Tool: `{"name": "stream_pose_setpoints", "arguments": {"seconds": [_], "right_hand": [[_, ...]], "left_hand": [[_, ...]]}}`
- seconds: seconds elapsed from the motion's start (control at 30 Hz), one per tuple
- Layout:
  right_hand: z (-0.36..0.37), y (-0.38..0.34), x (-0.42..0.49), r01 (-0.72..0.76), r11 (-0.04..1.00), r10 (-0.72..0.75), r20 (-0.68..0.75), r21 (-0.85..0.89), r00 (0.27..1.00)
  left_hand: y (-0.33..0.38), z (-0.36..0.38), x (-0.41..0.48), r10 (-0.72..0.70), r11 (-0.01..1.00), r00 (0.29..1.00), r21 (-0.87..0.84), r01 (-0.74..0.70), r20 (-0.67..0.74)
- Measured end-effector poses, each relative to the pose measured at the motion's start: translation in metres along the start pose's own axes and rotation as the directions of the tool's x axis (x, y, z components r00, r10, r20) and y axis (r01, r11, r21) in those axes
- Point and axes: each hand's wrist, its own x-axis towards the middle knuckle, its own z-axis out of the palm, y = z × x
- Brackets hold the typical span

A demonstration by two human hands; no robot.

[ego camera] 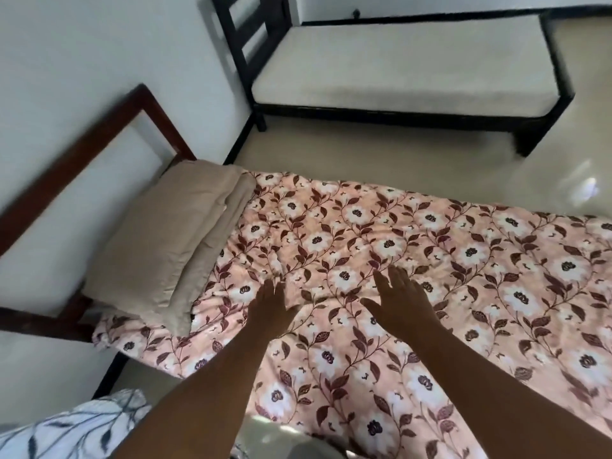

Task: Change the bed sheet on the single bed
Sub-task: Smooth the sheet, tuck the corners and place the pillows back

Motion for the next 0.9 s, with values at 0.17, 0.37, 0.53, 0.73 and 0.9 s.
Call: {"name": "stream_pose_setpoints", "arguments": {"seconds": [0.17, 0.37, 0.53, 0.73, 0.9], "right_hand": [[-0.004, -0.059, 0.001, 0.065, 0.998, -0.066, 0.014, 0.01, 0.998], [0.001, -0.11, 0.0, 0.124, 0.991, -0.123, -0.019, 0.052, 0.992], [0.012, -0.16, -0.002, 0.158, 0.985, -0.16, 0.019, 0.064, 0.987], [0.029, -0.227, 0.023, 0.232, 0.972, -0.233, 0.017, 0.05, 0.972], [0.069, -0.305, 0.066, 0.202, 0.979, -0.202, 0.061, 0.013, 0.977]], "left_hand": [[-0.055, -0.007, -0.013, -0.074, 0.997, 0.997, 0.018, 0.074, -0.002], [-0.096, -0.022, -0.051, -0.143, 0.99, 0.988, -0.022, 0.142, -0.053], [-0.144, -0.024, -0.075, -0.199, 0.979, 0.979, -0.062, 0.196, -0.036], [-0.244, -0.025, -0.072, -0.397, 0.882, 0.917, -0.264, 0.391, 0.033], [-0.354, -0.014, -0.04, -0.515, 0.758, 0.848, -0.397, 0.517, 0.121]]}}
